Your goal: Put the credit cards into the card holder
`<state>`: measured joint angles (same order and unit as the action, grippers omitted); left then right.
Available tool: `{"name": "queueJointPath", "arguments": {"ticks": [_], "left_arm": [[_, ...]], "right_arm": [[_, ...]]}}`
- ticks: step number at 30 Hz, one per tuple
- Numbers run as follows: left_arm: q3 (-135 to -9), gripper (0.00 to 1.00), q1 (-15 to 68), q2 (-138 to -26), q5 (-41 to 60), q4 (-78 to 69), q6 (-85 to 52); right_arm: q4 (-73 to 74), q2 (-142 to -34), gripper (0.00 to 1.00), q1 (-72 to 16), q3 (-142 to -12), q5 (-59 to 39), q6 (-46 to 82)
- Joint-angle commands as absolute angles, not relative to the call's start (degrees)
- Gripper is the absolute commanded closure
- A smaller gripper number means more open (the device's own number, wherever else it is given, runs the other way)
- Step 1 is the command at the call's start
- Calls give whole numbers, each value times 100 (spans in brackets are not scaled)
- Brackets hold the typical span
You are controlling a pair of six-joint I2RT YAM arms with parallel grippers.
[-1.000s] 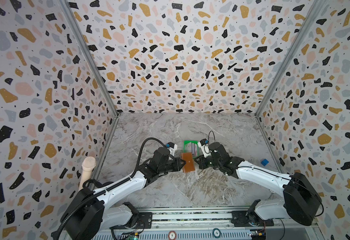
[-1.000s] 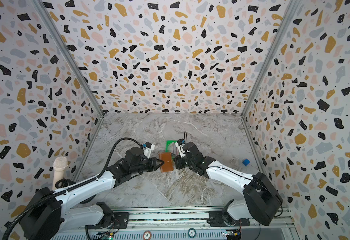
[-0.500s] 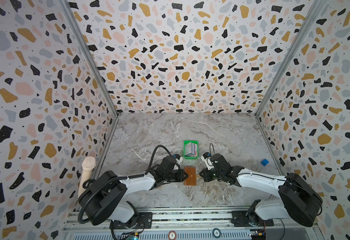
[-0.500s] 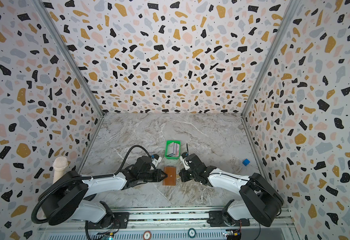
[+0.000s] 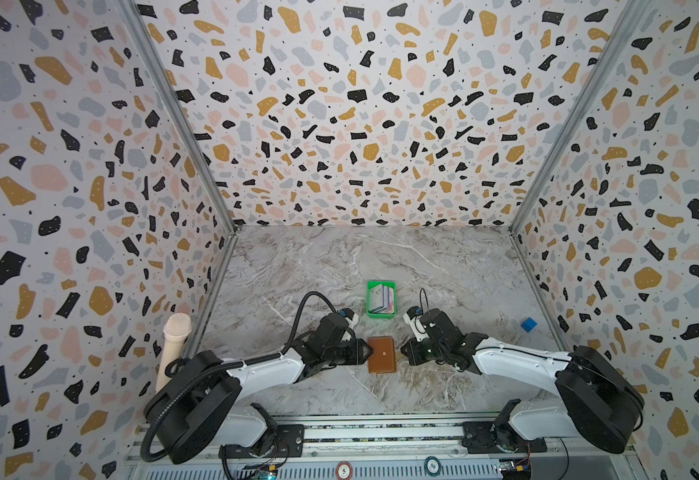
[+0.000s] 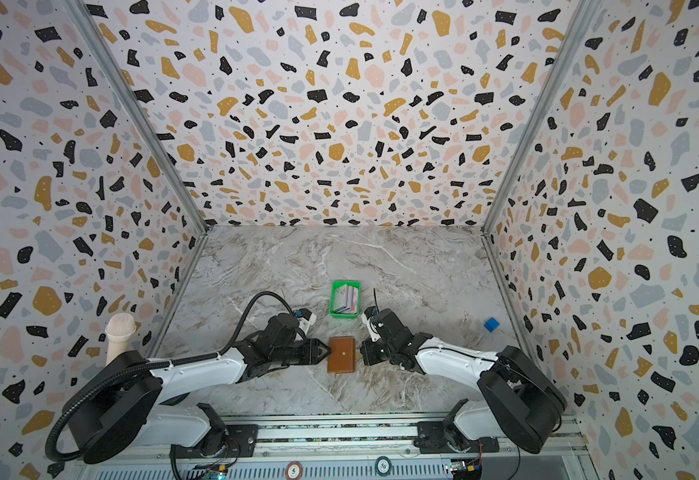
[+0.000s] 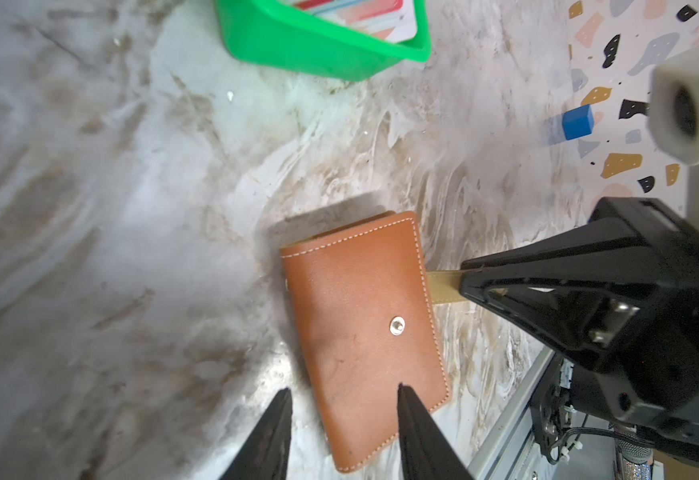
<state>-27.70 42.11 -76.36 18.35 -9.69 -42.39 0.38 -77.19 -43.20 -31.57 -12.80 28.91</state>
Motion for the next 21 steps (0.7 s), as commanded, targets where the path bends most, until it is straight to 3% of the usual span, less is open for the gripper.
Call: {"name": "queueJointPath", "arguments": {"ticks": [1,21], "left_arm": [[-2974,55,4179,-7426,1784,-764,-4114],[-2927,44,4184,-7289,1972,-1019,-4307]], "right_arm": [[-245,-7448,100,-4361,-3372,-1222,2884],[-753,-7292,100,-4866,-4255,-1249,2760]]}}
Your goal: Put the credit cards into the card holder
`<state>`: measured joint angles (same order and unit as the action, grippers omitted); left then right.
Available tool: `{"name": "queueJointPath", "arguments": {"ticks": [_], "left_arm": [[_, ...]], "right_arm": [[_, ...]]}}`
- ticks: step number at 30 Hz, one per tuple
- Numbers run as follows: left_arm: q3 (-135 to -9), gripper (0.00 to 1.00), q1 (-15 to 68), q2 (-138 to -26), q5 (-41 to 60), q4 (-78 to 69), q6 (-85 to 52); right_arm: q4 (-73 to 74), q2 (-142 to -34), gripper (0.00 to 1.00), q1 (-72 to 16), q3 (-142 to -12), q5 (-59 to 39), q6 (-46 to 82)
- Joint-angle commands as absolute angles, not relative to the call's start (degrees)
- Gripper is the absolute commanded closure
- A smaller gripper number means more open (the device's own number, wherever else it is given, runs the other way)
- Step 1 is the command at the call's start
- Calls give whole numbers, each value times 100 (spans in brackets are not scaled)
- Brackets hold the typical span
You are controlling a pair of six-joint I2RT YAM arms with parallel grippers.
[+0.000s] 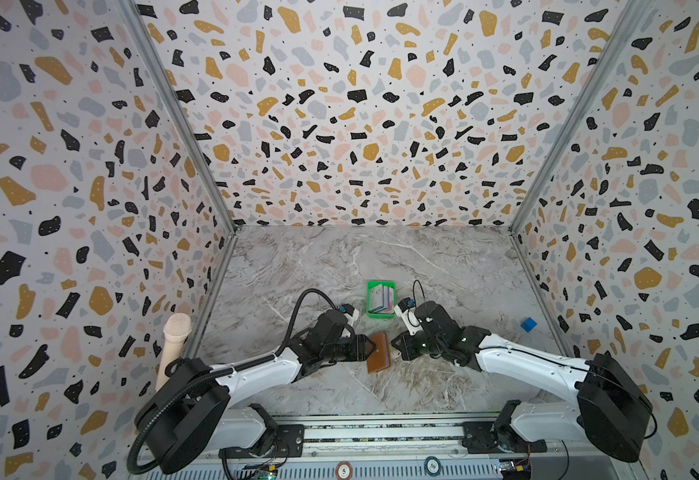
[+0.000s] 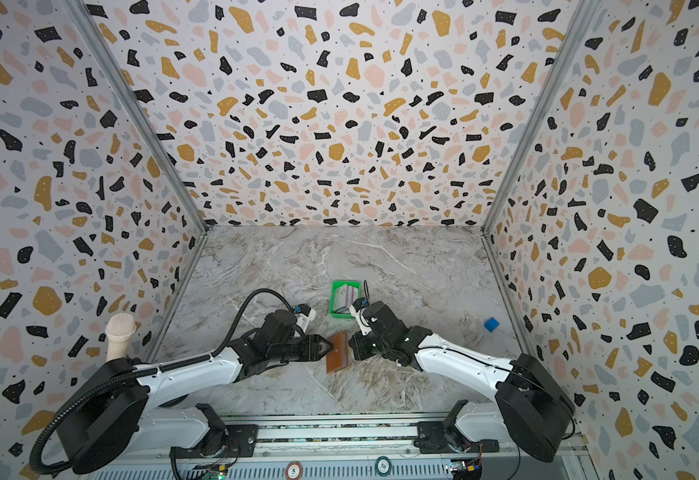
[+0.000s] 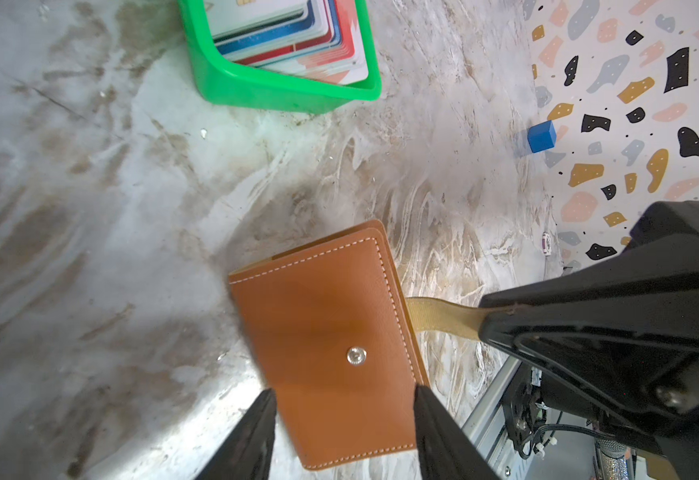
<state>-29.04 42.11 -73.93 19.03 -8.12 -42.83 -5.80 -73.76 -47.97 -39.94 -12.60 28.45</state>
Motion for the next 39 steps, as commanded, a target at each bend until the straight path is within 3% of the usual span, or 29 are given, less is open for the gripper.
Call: {"name": "queueJointPath", "arguments": {"ticks": [1,15,25,39], "left_arm": [[-2935,44,4183,-7280,1968,-1020,-4307],[-3021,42,4184,-7276,1775,-676,-4093],[-2955,63,3979,-7295,1319,-71,-4003],[-2473,66,3867,-7023,1092,360,-4026]], "right_arm": [[-764,-7310,100,-4894,-4296,-1263,2743],[-823,-7488,100,-5044,-4605,-1279,2672],[-980,-7378,100,-5034,-4431,-1027,2724],[-933,-7305,100,-4367,-3527,-854,2795]]}}
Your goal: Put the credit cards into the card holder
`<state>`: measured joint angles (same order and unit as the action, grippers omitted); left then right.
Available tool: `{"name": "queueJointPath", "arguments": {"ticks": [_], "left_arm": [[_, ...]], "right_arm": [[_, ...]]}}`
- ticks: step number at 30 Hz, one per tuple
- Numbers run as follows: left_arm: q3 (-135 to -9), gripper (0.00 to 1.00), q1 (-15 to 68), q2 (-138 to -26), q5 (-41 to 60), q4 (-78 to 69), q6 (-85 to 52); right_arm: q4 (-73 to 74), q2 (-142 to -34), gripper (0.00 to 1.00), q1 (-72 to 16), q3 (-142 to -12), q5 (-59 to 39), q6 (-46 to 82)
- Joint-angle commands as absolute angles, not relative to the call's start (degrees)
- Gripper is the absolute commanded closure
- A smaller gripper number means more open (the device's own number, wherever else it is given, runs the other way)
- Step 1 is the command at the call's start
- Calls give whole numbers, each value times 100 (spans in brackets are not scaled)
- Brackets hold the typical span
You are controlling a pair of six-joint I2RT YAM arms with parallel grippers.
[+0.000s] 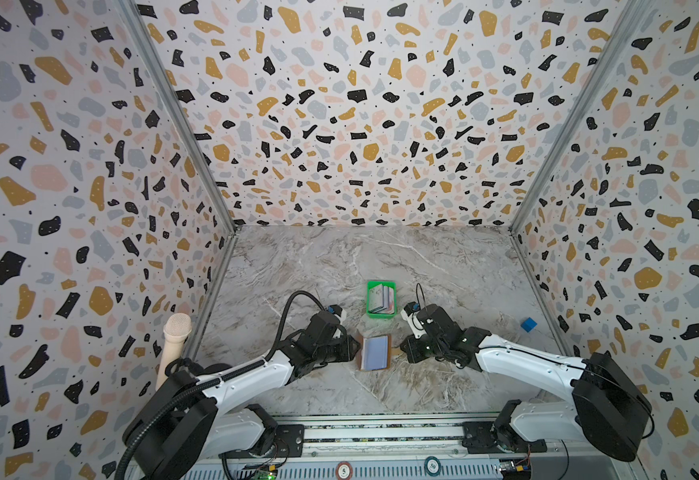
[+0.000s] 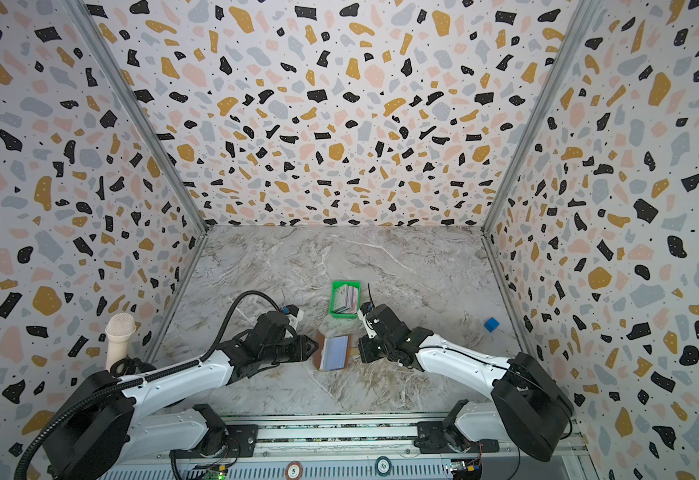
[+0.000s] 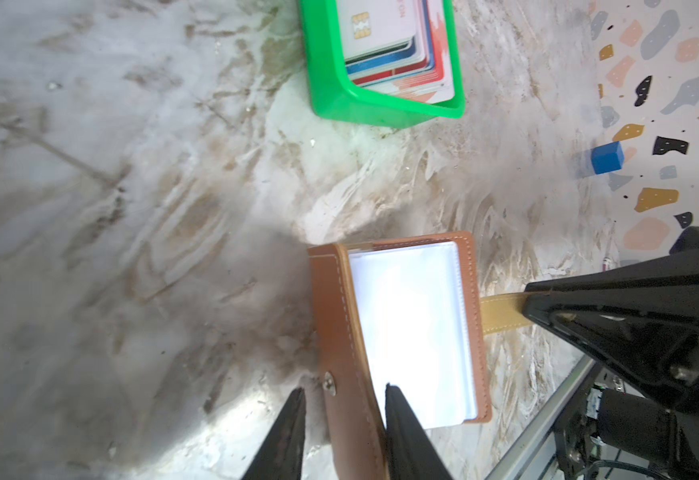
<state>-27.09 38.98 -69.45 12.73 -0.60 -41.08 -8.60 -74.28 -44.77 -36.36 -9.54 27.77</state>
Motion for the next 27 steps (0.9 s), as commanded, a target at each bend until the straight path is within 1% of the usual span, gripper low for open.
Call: {"name": "queueJointPath", "arguments": {"ticks": [1,8,9,11,13,15,18,21,24,27], "left_arm": [[-2446,67,3867,-7064,1097,356,-4018],[-2356,68,3867,-7311,1228,146,-4029],[-2355,68,3867,-7321,1245,127,-4032],[-2363,68,3866,-7313,1291,106,-4034],[-2380,68,3867,-7271,1325,123,-4051],[-2390,68,3867,-7189,1361,121,-4082],[-2408,67,3867,-7065,1436,114,-4153],[-2443,67,3867,-6983,1476,127,-4166],[-2441,67,3867,-6943,1473,136,-4166],[-2400,67,3867,-6933,1478,102,-4191]], "right_arm": [[-902,-7343,100,-4338,-3482,-860,2795],[-853,-7761,100,-4290,-3391,-776,2956],[-869,-7769,98,-4281,-3408,-774,2970],[-928,-7700,84,-4281,-3442,-751,2971],[-1113,-7529,69,-4273,-3543,-698,2899],[-1298,-7244,59,-4273,-3651,-681,2825],[-1415,-6803,51,-4281,-3845,-1004,2652],[-1522,-6763,50,-4417,-4158,-1378,2523],[-1646,-7011,50,-4742,-4507,-1279,2444],[-1428,-7362,54,-4898,-4623,-1588,2394]]}}
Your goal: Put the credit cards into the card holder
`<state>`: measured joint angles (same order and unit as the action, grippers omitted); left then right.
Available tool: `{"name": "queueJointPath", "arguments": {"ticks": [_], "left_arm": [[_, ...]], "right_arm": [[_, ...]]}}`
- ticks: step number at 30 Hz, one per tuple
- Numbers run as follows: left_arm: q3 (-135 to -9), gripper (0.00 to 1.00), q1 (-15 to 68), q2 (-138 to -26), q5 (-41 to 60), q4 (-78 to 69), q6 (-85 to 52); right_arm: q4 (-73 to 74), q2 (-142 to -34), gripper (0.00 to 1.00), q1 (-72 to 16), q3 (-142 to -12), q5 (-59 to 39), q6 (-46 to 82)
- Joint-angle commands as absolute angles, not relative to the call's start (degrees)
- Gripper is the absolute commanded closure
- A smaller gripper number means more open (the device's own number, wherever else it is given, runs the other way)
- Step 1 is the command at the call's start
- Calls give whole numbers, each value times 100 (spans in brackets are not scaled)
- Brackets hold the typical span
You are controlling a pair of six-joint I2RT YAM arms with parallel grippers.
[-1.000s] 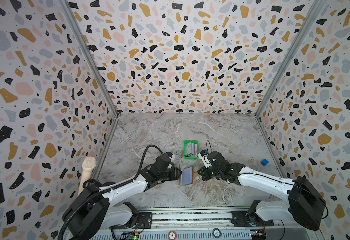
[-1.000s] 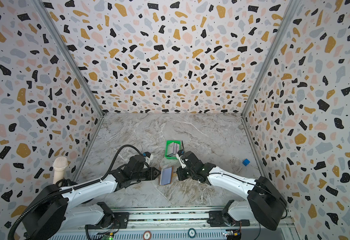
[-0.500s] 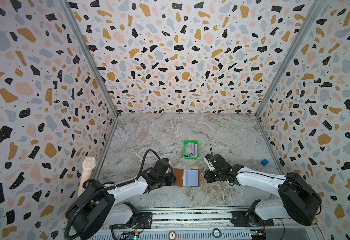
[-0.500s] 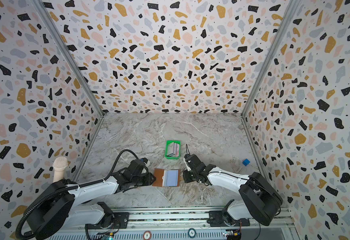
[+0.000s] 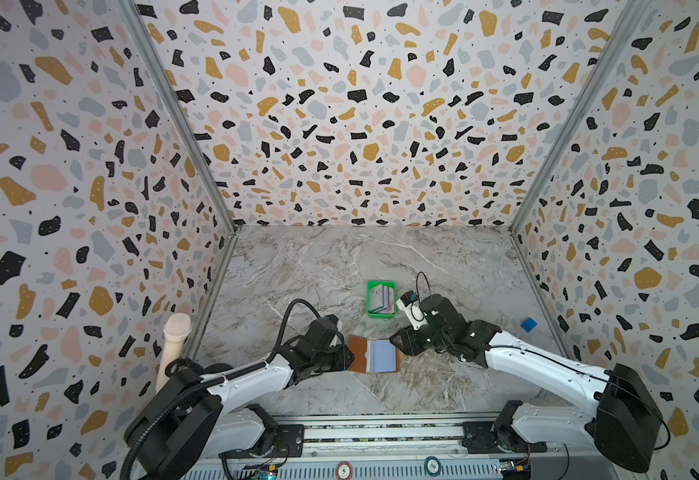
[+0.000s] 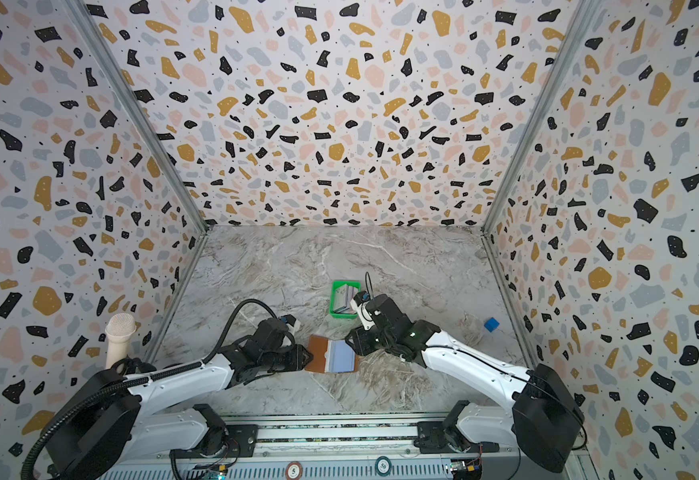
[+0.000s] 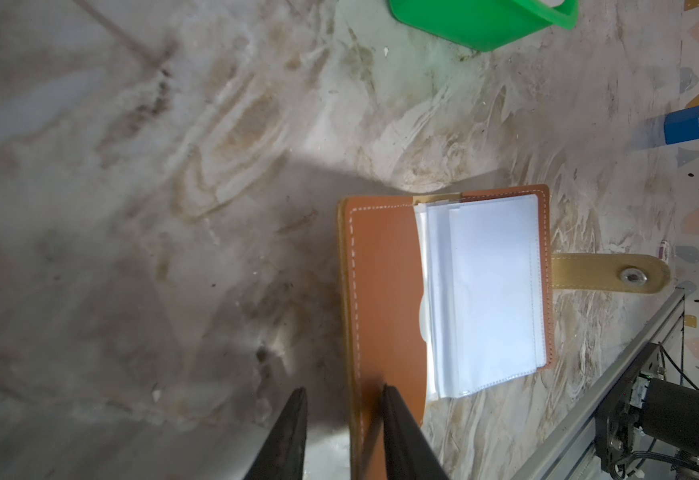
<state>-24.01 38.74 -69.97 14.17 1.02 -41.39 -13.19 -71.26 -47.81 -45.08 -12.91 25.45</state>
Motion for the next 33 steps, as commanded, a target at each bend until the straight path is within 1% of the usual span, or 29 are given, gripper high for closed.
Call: {"name": "queueJointPath", "arguments": {"ticks": [1,6,12,15,19,21,26,33], "left_arm": [[-2384,67,3867,-6926,1494,73,-4201],[-2323,67,3867,-6871,1516,54,-4249],[-2173,69,3867,-6864,1605,-95,-4342],[-2153,70,3867,-6873,1616,-131,-4351],[-2153,71,3867,-6842,1635,-105,-4344],[-2153,71,3867,-6825,1626,-97,-4342],[-2171,71,3867,-6803,1601,-97,-4322],[-2325,71,3852,-6666,1578,74,-4285]], "right_arm": [[-1327,-7511,56,-4923,-4614,-1699,2398],[-1050,-8116,56,-5021,-4474,-1791,2438],[-1149,-8583,56,-5001,-4307,-1274,2409],[-1182,-8570,56,-4983,-4343,-1238,2336],[-1167,-8179,56,-5043,-4598,-1469,2227],[-1056,-8149,56,-5061,-4702,-1712,2189],[-773,-8737,58,-5190,-4910,-2033,2075],[-510,-9580,61,-5263,-5010,-2060,2005]]}}
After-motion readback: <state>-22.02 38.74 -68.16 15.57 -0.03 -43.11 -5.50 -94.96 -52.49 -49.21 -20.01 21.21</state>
